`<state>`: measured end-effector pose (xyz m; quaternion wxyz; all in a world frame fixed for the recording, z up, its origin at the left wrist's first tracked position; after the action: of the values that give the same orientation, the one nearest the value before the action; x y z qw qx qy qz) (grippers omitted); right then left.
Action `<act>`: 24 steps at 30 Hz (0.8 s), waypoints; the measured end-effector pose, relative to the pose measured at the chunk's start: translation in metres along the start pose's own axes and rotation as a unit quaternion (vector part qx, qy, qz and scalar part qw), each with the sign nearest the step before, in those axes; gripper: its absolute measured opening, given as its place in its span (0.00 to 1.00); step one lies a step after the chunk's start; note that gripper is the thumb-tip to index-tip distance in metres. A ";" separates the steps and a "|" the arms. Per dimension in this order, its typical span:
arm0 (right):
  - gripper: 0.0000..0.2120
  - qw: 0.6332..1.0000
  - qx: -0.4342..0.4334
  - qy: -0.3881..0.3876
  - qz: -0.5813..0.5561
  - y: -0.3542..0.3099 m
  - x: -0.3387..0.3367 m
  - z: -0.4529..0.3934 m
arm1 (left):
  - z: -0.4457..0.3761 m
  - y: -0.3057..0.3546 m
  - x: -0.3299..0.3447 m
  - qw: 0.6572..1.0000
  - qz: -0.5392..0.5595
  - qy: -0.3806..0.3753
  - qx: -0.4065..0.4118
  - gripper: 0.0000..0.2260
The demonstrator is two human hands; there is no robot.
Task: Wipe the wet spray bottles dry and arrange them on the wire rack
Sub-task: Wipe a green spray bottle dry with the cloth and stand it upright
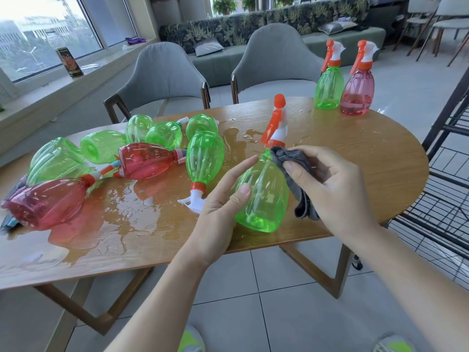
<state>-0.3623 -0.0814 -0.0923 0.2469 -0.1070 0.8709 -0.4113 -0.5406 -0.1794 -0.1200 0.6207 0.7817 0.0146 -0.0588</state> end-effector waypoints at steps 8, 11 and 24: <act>0.10 0.997 -0.043 -0.051 0.033 -0.002 0.000 0.007 | 0.001 0.007 0.004 0.997 -0.079 0.003 0.010 0.17; 0.11 0.999 -0.018 -0.036 0.020 0.002 -0.003 0.003 | -0.001 0.009 0.006 0.995 -0.102 0.009 0.010 0.17; 0.10 0.942 -0.215 -0.160 0.201 -0.009 0.034 0.037 | -0.004 0.001 -0.002 0.998 -0.032 0.047 -0.019 0.15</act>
<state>-0.3730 -0.1249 -0.1169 0.4321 -0.0443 0.8907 -0.1337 -0.5419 -0.1759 -0.1183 0.6320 0.7707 0.0701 -0.0415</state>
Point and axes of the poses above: each hand's wrist, its own z-axis away from the middle knuckle, its own x-axis out of the palm, y = z × x, the point moved 3 cm from there along -z, towards the middle knuckle, and after that the axes turned 14 degrees about -y, right-handed, at the moved point
